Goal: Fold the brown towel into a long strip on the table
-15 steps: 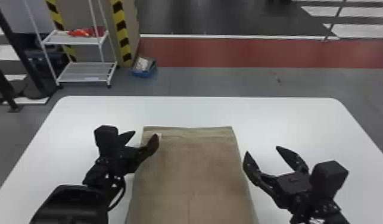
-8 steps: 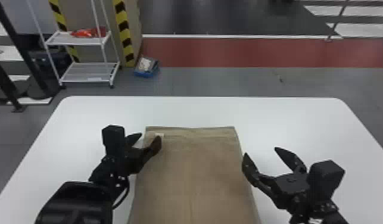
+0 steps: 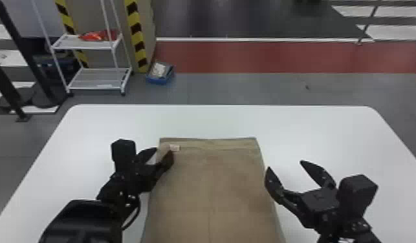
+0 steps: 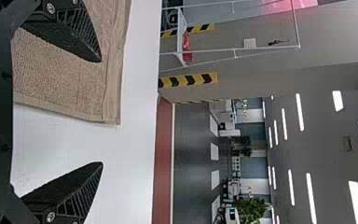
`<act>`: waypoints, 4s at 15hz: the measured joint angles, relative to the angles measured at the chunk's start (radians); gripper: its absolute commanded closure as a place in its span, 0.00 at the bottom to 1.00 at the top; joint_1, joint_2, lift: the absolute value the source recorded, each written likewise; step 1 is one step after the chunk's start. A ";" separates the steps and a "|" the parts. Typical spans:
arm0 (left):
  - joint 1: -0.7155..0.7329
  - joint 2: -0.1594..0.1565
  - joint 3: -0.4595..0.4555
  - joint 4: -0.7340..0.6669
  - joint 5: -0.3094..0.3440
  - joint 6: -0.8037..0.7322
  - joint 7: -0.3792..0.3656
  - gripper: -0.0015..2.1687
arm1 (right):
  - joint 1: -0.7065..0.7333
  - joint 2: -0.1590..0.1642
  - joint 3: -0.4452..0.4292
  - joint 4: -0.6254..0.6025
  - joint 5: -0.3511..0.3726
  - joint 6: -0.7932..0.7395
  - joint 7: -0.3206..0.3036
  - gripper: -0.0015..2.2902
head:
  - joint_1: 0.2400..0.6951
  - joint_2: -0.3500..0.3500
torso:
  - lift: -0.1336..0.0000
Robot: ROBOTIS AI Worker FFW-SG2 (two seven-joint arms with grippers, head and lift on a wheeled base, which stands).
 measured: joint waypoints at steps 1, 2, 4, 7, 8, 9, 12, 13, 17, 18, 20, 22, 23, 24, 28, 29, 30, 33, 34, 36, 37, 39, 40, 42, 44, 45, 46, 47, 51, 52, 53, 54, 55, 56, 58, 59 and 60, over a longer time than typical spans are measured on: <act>0.005 0.000 0.001 -0.005 0.000 0.001 0.001 0.27 | 0.000 -0.001 0.000 -0.001 0.000 0.001 0.000 0.04 | 1.00 0.50 | 0.16; 0.011 0.000 0.002 -0.010 0.000 0.001 0.001 0.28 | 0.000 -0.001 0.000 -0.001 0.000 0.003 0.000 0.04 | 1.00 0.50 | 0.16; 0.017 0.000 0.002 -0.022 0.000 0.002 0.005 0.28 | 0.000 -0.001 0.000 -0.002 0.000 0.005 0.000 0.04 | 1.00 0.50 | 0.16; 0.028 -0.001 0.001 -0.038 0.000 -0.004 0.011 0.28 | 0.000 -0.002 0.000 -0.002 -0.002 0.007 0.000 0.04 | 1.00 0.50 | 0.16; 0.030 -0.002 0.000 -0.042 0.000 -0.005 0.013 0.28 | 0.000 -0.002 0.000 -0.002 -0.002 0.008 0.000 0.04 | 1.00 0.50 | 0.16; 0.030 -0.003 -0.002 -0.048 0.000 -0.008 0.015 0.28 | 0.000 -0.003 0.000 -0.002 -0.003 0.008 0.000 0.04 | 1.00 0.50 | 0.16; 0.039 -0.005 -0.005 -0.067 0.000 -0.019 0.014 0.31 | 0.001 -0.006 0.000 -0.002 -0.006 0.012 0.000 0.04 | 1.00 0.49 | 0.16; 0.040 -0.005 -0.008 -0.073 0.000 -0.019 0.011 0.41 | 0.002 -0.006 0.000 -0.002 -0.007 0.013 0.000 0.04 | 1.00 0.49 | 0.16; 0.041 -0.005 -0.014 -0.077 -0.003 -0.013 0.014 0.35 | 0.003 -0.007 0.000 -0.002 -0.010 0.016 0.000 0.04 | 1.00 0.48 | 0.16; 0.041 -0.006 -0.013 -0.077 -0.008 -0.012 0.017 0.20 | 0.004 -0.007 0.000 -0.002 -0.011 0.017 0.001 0.04 | 1.00 0.48 | 0.16; 0.041 -0.006 -0.006 -0.077 -0.014 -0.017 0.025 0.20 | 0.005 -0.007 0.000 -0.002 -0.012 0.017 0.002 0.04 | 1.00 0.49 | 0.16; 0.041 -0.004 0.001 -0.076 -0.018 -0.015 0.025 0.21 | 0.006 -0.008 0.001 -0.005 -0.012 0.017 0.005 0.04 | 1.00 0.50 | 0.16; 0.041 -0.004 0.002 -0.075 -0.023 -0.010 0.025 0.22 | 0.007 -0.009 0.002 -0.007 -0.012 0.017 0.006 0.04 | 1.00 0.50 | 0.16; 0.041 -0.004 0.002 -0.072 -0.026 -0.007 0.024 0.29 | 0.007 -0.009 0.003 -0.009 -0.012 0.017 0.006 0.04 | 1.00 0.51 | 0.16; 0.041 -0.005 0.002 -0.069 -0.030 0.001 0.018 0.35 | 0.008 -0.012 0.005 -0.011 -0.012 0.017 0.006 0.04 | 1.00 0.51 | 0.16; 0.041 -0.004 0.002 -0.069 -0.030 0.003 0.016 0.42 | 0.008 -0.013 0.005 -0.011 -0.013 0.017 0.006 0.04 | 1.00 0.51 | 0.16; 0.041 -0.004 0.002 -0.069 -0.030 0.004 0.017 0.48 | 0.008 -0.015 0.005 -0.011 -0.016 0.017 0.006 0.04 | 1.00 0.51 | 0.16; 0.041 -0.006 0.001 -0.070 -0.030 0.005 0.024 0.50 | 0.007 -0.018 0.004 -0.011 -0.023 0.018 0.006 0.04 | 1.00 0.51 | 0.16; 0.043 -0.006 0.001 -0.072 -0.030 0.005 0.025 0.51 | 0.007 -0.018 0.004 -0.011 -0.024 0.019 0.006 0.04 | 1.00 0.51 | 0.16; 0.066 -0.005 0.004 -0.098 -0.030 0.003 0.032 0.50 | 0.006 -0.019 0.003 -0.011 -0.025 0.020 0.006 0.04 | 1.00 0.51 | 0.16; 0.088 -0.005 0.005 -0.140 -0.031 0.002 0.045 0.50 | 0.006 -0.019 0.003 -0.011 -0.026 0.020 0.006 0.04 | 1.00 0.51 | 0.16; 0.152 -0.004 -0.009 -0.274 -0.055 0.017 0.069 0.50 | 0.005 -0.019 -0.003 -0.011 -0.029 0.027 0.001 0.04 | 1.00 0.50 | 0.16; 0.195 -0.005 -0.029 -0.367 -0.078 0.053 0.071 0.50 | 0.001 -0.019 -0.013 -0.011 -0.031 0.042 -0.015 0.04 | 1.00 0.48 | 0.16; 0.265 -0.005 -0.093 -0.524 -0.128 0.144 0.072 0.50 | -0.006 -0.019 -0.046 -0.012 -0.036 0.060 -0.050 0.04 | 1.00 0.35 | 0.16; 0.303 -0.004 -0.181 -0.624 -0.181 0.237 0.084 0.50 | -0.007 -0.018 -0.098 -0.013 -0.050 0.075 -0.073 0.04 | 1.00 0.25 | 0.16; 0.310 -0.002 -0.229 -0.652 -0.200 0.286 0.086 0.50 | -0.005 -0.018 -0.133 -0.012 -0.067 0.083 -0.076 0.04 | 1.00 0.19 | 0.16; 0.312 -0.001 -0.267 -0.664 -0.214 0.321 0.086 0.47 | -0.001 -0.018 -0.164 -0.012 -0.083 0.086 -0.076 0.04 | 1.00 0.14 | 0.16; 0.312 -0.001 -0.307 -0.668 -0.231 0.358 0.085 0.22 | 0.003 -0.018 -0.197 -0.011 -0.103 0.087 -0.077 0.04 | 1.00 0.08 | 0.16; 0.307 -0.001 -0.374 -0.654 -0.250 0.475 0.071 0.01 | 0.006 -0.019 -0.248 -0.005 -0.141 0.095 -0.077 0.04 | 1.00 0.00 | 0.16; 0.312 0.002 -0.369 -0.659 -0.242 0.478 0.066 0.02 | 0.004 -0.020 -0.246 -0.003 -0.142 0.097 -0.075 0.06 | 1.00 0.00 | 0.16; 0.323 0.004 -0.356 -0.674 -0.232 0.476 0.059 0.02 | 0.002 -0.020 -0.241 -0.001 -0.142 0.099 -0.072 0.08 | 1.00 0.00 | 0.16; 0.338 0.006 -0.335 -0.693 -0.224 0.465 0.060 0.02 | 0.000 -0.020 -0.231 0.001 -0.141 0.101 -0.066 0.09 | 1.00 0.00 | 0.16; 0.351 0.006 -0.309 -0.707 -0.219 0.445 0.074 0.02 | -0.001 -0.020 -0.215 0.001 -0.140 0.102 -0.052 0.10 | 1.00 0.00 | 0.16; 0.360 0.006 -0.282 -0.711 -0.213 0.413 0.091 0.02 | -0.001 -0.020 -0.194 0.001 -0.137 0.100 -0.038 0.10 | 1.00 0.04 | 0.16; 0.372 0.005 -0.206 -0.688 -0.191 0.278 0.147 0.02 | -0.002 -0.019 -0.116 0.003 -0.100 0.097 -0.030 0.10 | 1.00 0.17 | 0.16; 0.370 0.004 -0.170 -0.670 -0.184 0.236 0.154 0.02 | -0.002 -0.017 -0.079 0.006 -0.079 0.096 -0.029 0.11 | 1.00 0.24 | 0.16; 0.362 0.002 -0.128 -0.651 -0.172 0.212 0.155 0.02 | -0.002 -0.017 -0.038 0.010 -0.059 0.092 -0.019 0.13 | 1.00 0.37 | 0.16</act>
